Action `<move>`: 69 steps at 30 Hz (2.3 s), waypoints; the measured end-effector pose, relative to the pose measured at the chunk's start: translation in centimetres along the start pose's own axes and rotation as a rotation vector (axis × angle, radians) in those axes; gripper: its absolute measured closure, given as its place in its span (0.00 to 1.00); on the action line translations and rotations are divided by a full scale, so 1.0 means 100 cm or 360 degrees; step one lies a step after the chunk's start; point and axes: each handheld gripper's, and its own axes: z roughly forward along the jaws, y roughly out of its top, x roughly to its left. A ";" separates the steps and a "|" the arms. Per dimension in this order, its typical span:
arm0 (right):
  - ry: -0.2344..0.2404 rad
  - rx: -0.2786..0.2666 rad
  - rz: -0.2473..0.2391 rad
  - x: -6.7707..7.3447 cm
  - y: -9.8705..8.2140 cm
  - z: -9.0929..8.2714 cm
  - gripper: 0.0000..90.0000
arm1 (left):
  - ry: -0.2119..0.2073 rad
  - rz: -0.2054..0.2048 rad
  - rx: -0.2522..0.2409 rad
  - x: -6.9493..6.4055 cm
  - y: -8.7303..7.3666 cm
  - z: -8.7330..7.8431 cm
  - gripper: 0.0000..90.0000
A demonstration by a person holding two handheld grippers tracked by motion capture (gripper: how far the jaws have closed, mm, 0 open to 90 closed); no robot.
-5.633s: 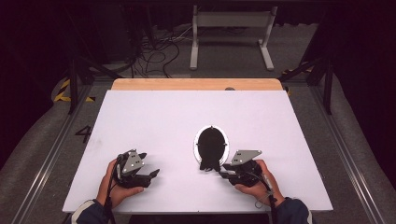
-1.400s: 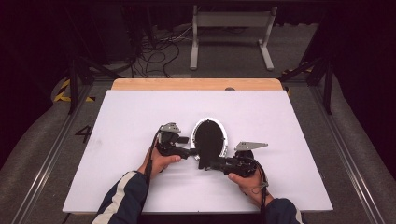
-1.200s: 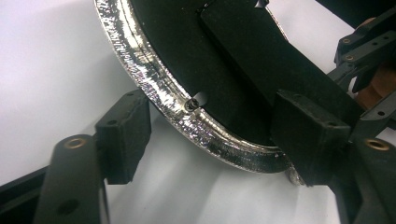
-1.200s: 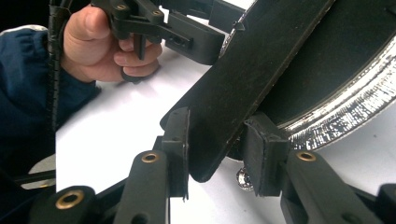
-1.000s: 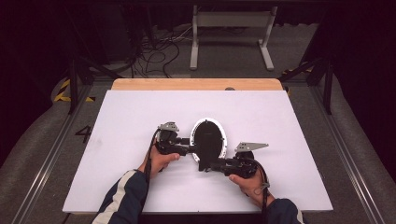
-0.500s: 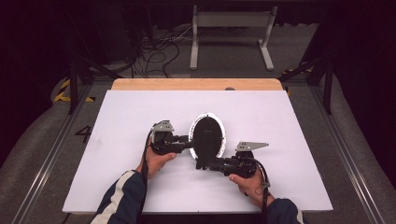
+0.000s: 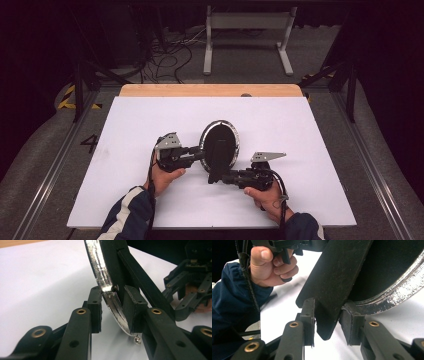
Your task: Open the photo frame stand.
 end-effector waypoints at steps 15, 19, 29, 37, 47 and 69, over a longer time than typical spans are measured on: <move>-0.0035 -0.0023 -0.0037 0.003 0.009 0.005 0.81 | -0.0035 0.0083 0.0076 -0.009 0.000 -0.007 0.81; -0.0079 -0.0005 -0.0040 0.003 0.010 0.005 0.85 | -0.0045 0.0110 0.0124 -0.009 -0.002 -0.004 0.78; -0.0106 0.0023 -0.0105 0.003 0.010 0.001 0.90 | -0.0066 0.0099 0.0105 -0.009 -0.001 0.002 0.78; -0.0102 -0.0011 -0.0109 0.002 0.014 -0.004 0.87 | 0.0139 0.0250 0.0095 -0.021 0.004 0.001 0.84; -0.0085 -0.0004 -0.0074 -0.002 0.013 -0.008 0.85 | 0.0229 0.0331 0.0064 -0.026 0.004 0.003 0.86; -0.0041 0.0074 -0.0114 0.005 0.009 -0.005 0.90 | 0.0191 0.0333 0.0059 -0.025 0.002 0.002 0.83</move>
